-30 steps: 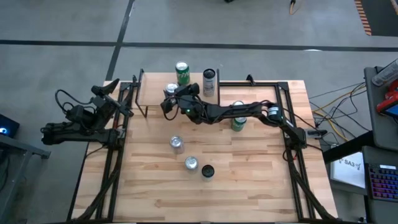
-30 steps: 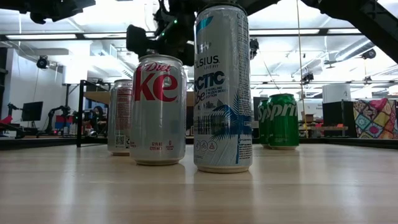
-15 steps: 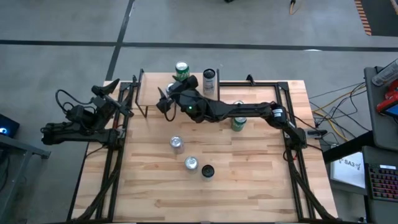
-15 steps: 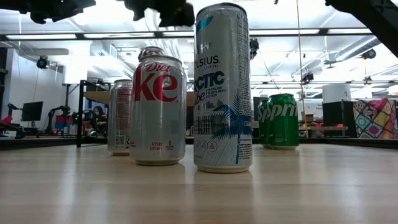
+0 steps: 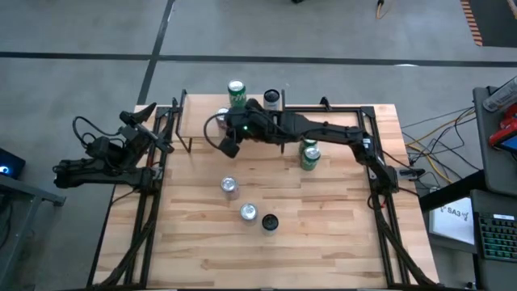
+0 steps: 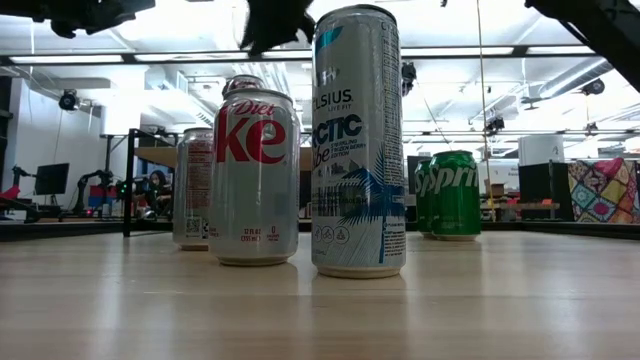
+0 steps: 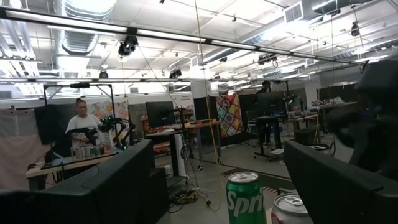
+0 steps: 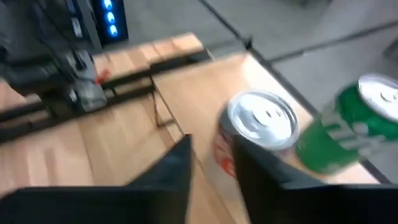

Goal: Place canned beverage on shelf
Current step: Put the bottom right red-silver soda can on the shelf

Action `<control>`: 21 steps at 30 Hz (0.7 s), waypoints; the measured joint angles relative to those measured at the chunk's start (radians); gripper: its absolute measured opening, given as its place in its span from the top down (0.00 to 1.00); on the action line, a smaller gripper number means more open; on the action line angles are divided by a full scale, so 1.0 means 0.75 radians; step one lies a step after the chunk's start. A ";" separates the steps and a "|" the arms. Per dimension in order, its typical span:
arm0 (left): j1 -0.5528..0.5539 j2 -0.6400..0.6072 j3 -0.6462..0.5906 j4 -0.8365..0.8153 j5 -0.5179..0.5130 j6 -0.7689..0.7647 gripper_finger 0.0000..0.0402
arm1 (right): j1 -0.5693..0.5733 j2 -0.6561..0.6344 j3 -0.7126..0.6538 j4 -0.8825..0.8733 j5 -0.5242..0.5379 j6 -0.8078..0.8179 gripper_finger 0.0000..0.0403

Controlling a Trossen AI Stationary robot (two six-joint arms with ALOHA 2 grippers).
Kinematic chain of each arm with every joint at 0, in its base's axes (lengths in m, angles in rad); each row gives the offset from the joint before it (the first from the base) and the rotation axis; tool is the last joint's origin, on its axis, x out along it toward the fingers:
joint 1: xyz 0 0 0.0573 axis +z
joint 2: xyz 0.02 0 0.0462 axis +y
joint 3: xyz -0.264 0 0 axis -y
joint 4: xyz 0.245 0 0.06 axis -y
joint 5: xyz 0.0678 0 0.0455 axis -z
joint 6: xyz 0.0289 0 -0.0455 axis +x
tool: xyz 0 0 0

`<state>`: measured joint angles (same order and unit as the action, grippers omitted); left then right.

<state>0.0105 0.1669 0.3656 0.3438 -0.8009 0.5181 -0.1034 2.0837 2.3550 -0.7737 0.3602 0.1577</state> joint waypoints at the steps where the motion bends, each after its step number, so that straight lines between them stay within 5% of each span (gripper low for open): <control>1: 0.000 0.000 0.000 0.000 0.000 0.000 0.14 | -0.005 0.005 0.000 -0.021 0.006 -0.008 0.91; 7: 0.000 0.000 0.000 0.000 0.000 0.000 0.14 | -0.038 0.025 -0.001 -0.141 0.040 0.009 0.97; 21: 0.000 0.001 0.000 0.000 0.000 0.016 0.14 | -0.082 0.087 -0.005 -0.014 0.080 -0.061 0.98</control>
<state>0.0105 0.1677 0.3656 0.3439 -0.8009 0.5299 -0.1646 2.1489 2.3512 -0.7842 0.4198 0.1117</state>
